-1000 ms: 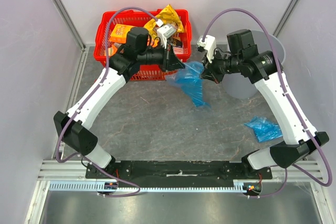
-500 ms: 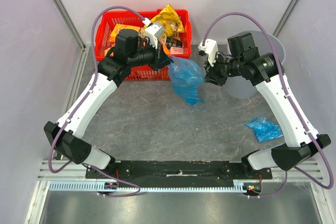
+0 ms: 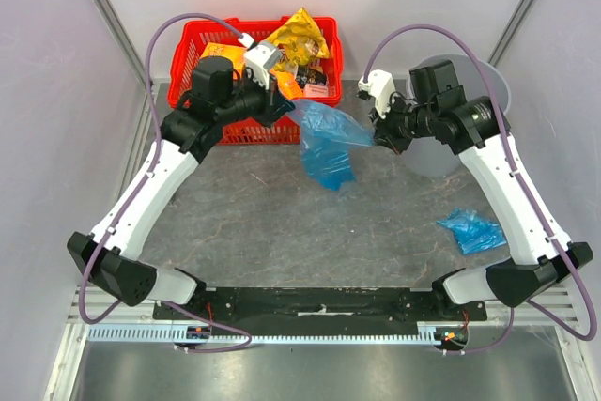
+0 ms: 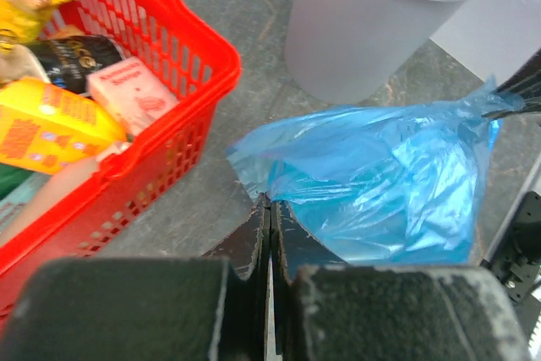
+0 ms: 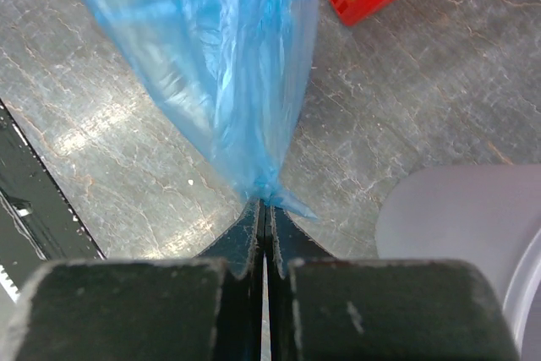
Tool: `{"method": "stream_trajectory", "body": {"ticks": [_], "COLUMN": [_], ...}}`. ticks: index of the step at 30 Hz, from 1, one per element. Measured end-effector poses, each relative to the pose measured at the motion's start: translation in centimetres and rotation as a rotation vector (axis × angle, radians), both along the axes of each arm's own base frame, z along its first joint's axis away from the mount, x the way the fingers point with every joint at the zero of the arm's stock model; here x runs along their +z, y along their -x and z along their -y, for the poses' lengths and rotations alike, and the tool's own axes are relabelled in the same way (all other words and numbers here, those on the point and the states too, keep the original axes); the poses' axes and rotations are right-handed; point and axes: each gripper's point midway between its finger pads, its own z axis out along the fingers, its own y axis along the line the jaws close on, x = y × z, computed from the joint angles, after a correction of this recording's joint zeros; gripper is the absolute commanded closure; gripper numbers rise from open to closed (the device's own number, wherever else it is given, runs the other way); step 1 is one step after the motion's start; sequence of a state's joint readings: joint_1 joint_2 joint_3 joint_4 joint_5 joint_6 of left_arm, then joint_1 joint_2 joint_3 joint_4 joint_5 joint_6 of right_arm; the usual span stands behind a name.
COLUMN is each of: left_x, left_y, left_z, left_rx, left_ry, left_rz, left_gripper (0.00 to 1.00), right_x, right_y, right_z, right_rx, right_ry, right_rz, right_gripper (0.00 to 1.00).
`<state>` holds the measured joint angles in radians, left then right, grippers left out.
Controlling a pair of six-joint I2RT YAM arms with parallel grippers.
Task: Put the trash bags into the trash bin
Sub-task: Unfold the trash bag at the center of the board.
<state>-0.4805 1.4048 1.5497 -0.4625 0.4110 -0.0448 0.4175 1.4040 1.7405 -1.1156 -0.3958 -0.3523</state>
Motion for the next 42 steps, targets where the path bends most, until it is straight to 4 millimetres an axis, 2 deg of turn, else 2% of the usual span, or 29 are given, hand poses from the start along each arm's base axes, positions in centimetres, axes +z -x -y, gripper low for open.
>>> {"method": "stream_trajectory", "body": {"ticks": [11, 26, 38, 42], "left_x": [2.4, 3.6, 1.0, 0.5], "left_y": [-1.6, -1.7, -2.2, -2.2], "left_z": [-5.3, -8.9, -10.2, -10.3], "left_rx": [0.123, 0.161, 0.184, 0.183], "left_ry": [-0.014, -0.096, -0.136, -0.137], "left_rz": [0.096, 0.205, 0.163, 0.150], "left_gripper": [0.98, 0.98, 0.98, 0.98], "right_x": [0.8, 0.9, 1.3, 1.4], "right_y": [-0.5, -1.6, -2.3, -1.9], "right_z": [1.8, 4.2, 5.0, 4.6], "right_rx": [-0.069, -0.159, -0.172, -0.135], "right_ry": [0.027, 0.059, 0.007, -0.038], "right_rz": [0.046, 0.066, 0.061, 0.042], "right_gripper": [1.00, 1.00, 1.00, 0.99]}}
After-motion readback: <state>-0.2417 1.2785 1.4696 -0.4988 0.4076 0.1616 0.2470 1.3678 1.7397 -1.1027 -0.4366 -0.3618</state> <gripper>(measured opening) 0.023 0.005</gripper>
